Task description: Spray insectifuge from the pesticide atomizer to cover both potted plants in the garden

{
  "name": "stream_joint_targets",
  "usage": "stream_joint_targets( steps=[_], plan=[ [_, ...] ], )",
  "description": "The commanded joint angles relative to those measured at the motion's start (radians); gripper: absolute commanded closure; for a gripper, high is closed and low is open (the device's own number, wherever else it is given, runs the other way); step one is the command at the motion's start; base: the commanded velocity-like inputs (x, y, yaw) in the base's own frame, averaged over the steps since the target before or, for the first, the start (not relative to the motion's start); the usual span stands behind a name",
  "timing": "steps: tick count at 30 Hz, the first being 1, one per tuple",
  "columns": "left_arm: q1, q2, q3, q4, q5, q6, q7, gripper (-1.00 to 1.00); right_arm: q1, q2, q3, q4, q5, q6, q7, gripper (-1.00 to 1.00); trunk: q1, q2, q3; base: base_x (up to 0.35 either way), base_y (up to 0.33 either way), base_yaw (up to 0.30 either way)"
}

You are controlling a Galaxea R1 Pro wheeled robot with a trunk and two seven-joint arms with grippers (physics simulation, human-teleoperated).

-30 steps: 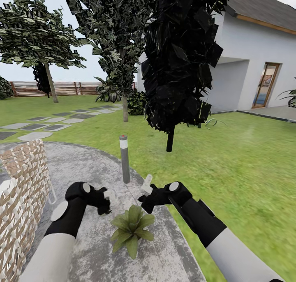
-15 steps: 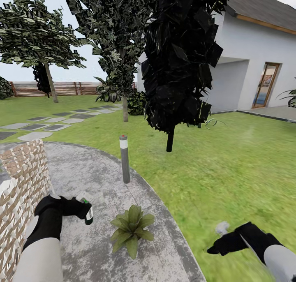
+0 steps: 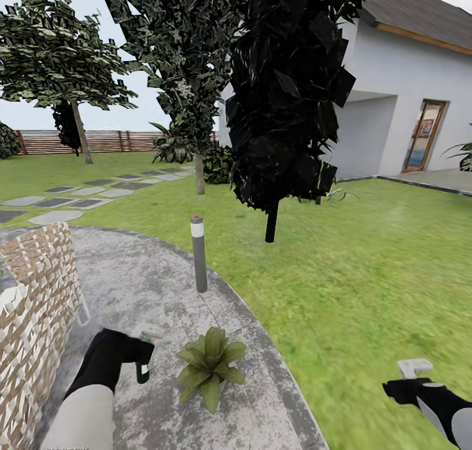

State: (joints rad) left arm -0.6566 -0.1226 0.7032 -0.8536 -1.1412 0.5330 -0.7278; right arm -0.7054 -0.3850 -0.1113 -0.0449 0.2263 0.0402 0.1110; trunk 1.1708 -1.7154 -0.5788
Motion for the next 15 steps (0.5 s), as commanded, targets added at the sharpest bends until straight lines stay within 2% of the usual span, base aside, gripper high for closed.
stream_joint_targets(
  steps=[1, 2, 5, 11, 15],
  plan=[
    [-0.001, -0.003, 0.004, 0.021, 0.023, 0.003, 0.031, 1.0, 0.0, 0.0, -0.009, -0.001, 0.01, -0.001, 0.003, -1.0, 0.0, -0.001, -0.001, 0.0, 0.0, 0.0],
    [-0.001, -0.003, 0.003, 0.04, 0.062, 0.003, 0.063, 1.0, 0.0, 0.0, -0.009, -0.001, 0.01, -0.006, 0.001, -1.0, 0.0, -0.001, -0.001, 0.0, 0.0, 0.0],
    [-0.001, -0.003, 0.002, 0.057, 0.104, 0.003, 0.092, 1.0, 0.0, 0.0, -0.01, -0.001, 0.01, -0.01, 0.0, -1.0, 0.0, -0.001, -0.001, 0.0, 0.0, 0.0],
    [-0.001, -0.004, -0.003, 0.062, 0.11, 0.006, 0.094, 1.0, 0.0, 0.0, -0.011, -0.001, 0.01, -0.01, -0.002, -1.0, 0.0, -0.001, 0.0, 0.0, 0.0, -0.024],
    [-0.001, -0.005, -0.062, 0.062, 0.11, 0.043, 0.094, 1.0, 0.0, 0.0, -0.011, 0.0, 0.009, -0.009, -0.001, -1.0, 0.0, -0.001, 0.0, 0.0, 0.0, -0.002]
  ],
)
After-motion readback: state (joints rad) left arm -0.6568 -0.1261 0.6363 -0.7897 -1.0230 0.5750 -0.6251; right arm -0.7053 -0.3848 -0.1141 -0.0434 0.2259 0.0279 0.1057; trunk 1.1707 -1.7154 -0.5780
